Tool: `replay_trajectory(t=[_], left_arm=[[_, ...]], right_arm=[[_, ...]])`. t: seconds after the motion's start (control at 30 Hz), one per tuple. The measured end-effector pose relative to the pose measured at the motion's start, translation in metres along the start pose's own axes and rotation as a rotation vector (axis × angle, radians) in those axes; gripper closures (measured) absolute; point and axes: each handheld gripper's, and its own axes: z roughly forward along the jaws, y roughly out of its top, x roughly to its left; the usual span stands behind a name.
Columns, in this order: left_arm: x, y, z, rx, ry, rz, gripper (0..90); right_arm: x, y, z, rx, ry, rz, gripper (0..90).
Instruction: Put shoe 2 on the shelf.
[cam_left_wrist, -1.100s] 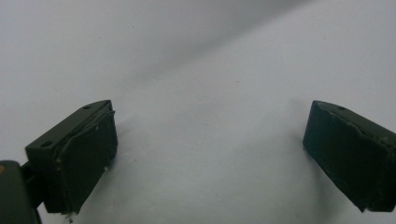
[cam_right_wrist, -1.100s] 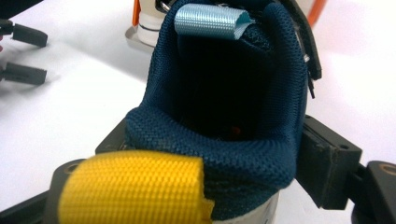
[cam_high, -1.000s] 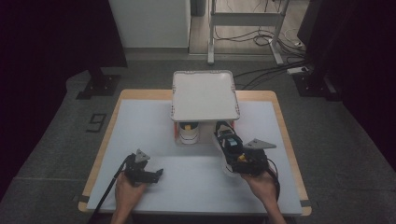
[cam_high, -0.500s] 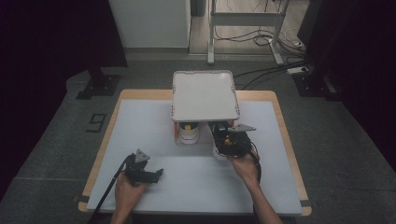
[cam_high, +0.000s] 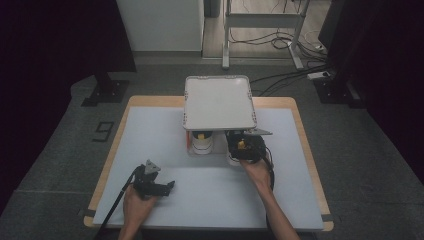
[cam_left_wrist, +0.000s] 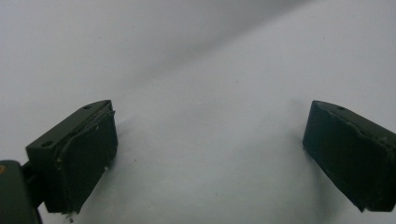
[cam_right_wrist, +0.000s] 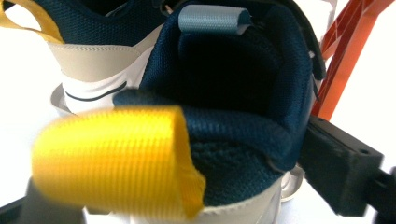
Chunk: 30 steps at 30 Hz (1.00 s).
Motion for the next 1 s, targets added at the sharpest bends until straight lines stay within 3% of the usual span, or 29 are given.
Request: replay_trajectory(t=[0.07, 0.3, 0.4, 0.43, 0.47, 0.53, 0.67, 0.87, 1.0], left_arm=[[0.0, 0.0, 0.0, 0.0, 0.0, 0.0, 3.1], [0.0, 0.0, 0.0, 0.002, -0.001, 0.002, 3.1], [0.0, 0.0, 0.0, 0.003, -0.001, 0.003, 3.1], [0.0, 0.0, 0.0, 0.002, -0.001, 0.001, 3.1], [0.0, 0.0, 0.0, 0.001, -0.001, 0.0, 3.1], [0.0, 0.0, 0.0, 0.001, -0.001, 0.0, 3.1], [0.0, 0.0, 0.0, 0.001, -0.001, 0.001, 3.1], [0.0, 0.0, 0.0, 0.002, -0.001, 0.002, 3.1], [0.0, 0.0, 0.0, 0.0, 0.0, 0.001, 3.2]], right_arm=[[0.001, 0.001, -0.003, -0.016, -0.036, -0.014, 7.8], [0.004, 0.0, -0.037, -0.021, -0.022, -0.065, 16.0], [0.003, -0.008, -0.056, -0.028, -0.004, -0.071, 32.6], [0.002, -0.012, -0.062, -0.031, 0.005, -0.067, 42.3], [0.002, -0.015, -0.067, -0.035, 0.029, -0.068, 53.3], [0.002, -0.02, -0.07, -0.023, 0.074, -0.085, 64.0], [0.005, -0.02, -0.057, 0.007, 0.104, -0.123, 68.0], [0.005, -0.011, -0.038, -0.004, 0.049, -0.125, 68.6], [0.004, -0.007, -0.025, -0.013, 0.044, -0.105, 68.7]])
